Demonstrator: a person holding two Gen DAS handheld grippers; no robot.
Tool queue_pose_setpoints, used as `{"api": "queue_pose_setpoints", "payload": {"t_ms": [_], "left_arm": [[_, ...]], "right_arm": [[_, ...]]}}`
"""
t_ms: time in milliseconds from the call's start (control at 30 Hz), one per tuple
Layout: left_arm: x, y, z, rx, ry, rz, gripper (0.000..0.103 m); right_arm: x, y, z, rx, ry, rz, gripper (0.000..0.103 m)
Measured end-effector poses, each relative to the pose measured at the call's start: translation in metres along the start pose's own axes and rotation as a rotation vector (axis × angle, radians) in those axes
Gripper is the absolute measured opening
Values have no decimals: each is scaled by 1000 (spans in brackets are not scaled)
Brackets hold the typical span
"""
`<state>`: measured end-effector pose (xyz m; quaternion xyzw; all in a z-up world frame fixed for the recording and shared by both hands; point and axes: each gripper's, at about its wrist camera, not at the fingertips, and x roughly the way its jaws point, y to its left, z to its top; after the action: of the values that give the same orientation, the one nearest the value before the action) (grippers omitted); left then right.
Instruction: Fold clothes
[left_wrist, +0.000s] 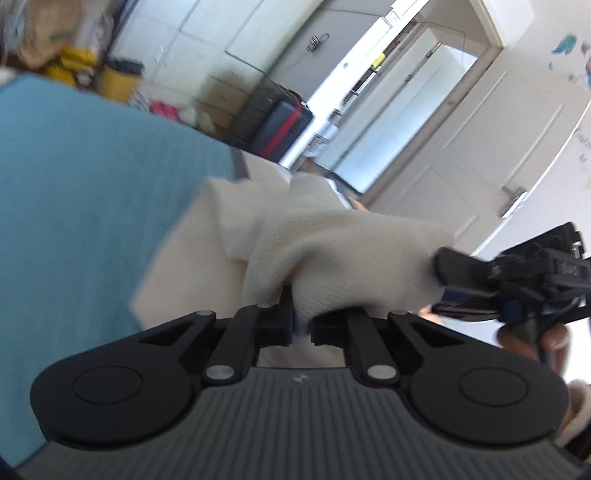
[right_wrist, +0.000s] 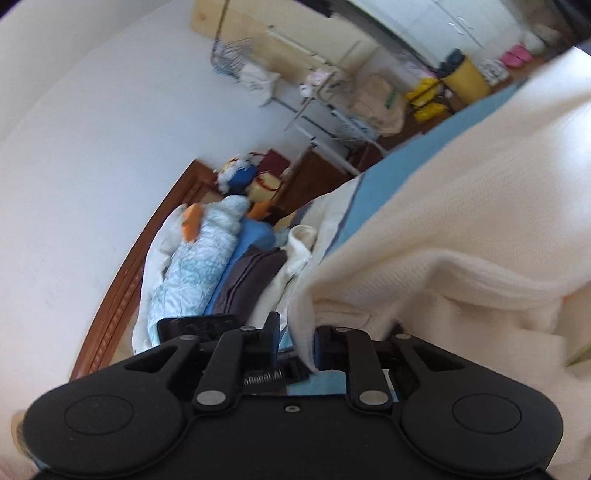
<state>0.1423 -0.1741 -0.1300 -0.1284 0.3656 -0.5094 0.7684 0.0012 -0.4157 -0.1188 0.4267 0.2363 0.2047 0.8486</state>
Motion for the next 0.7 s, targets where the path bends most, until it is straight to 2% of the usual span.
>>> {"api": "queue_pose_setpoints", "payload": {"t_ms": [100, 167, 233, 300, 367, 433, 500, 600, 700], "left_arm": [[-12, 8, 7, -30, -53, 39, 7], [-18, 12, 11, -3, -84, 112, 7], [-19, 14, 14, 23, -90, 188, 7], [-19, 18, 16, 28, -83, 230, 7], [-18, 19, 16, 26, -87, 234, 7], [-20, 14, 17, 69, -95, 267, 7], [-20, 7, 18, 114, -103, 308, 7], [-20, -5, 17, 191, -111, 388, 7], [-22, -17, 15, 281, -156, 475, 7]], "right_arm": [[-17, 3, 5, -8, -82, 11, 32], [-33, 2, 8, 15, -161, 0, 44], [-50, -3, 11, 58, -241, -22, 47], [-64, -12, 11, 118, -308, -80, 53], [-75, -24, 9, 197, -362, -146, 57], [-80, -42, 4, 316, -394, -177, 61], [-79, -61, -2, 450, -393, -152, 66], [-68, -89, -16, 651, -378, 5, 66], [-53, -96, -20, 675, -328, -46, 67]]}}
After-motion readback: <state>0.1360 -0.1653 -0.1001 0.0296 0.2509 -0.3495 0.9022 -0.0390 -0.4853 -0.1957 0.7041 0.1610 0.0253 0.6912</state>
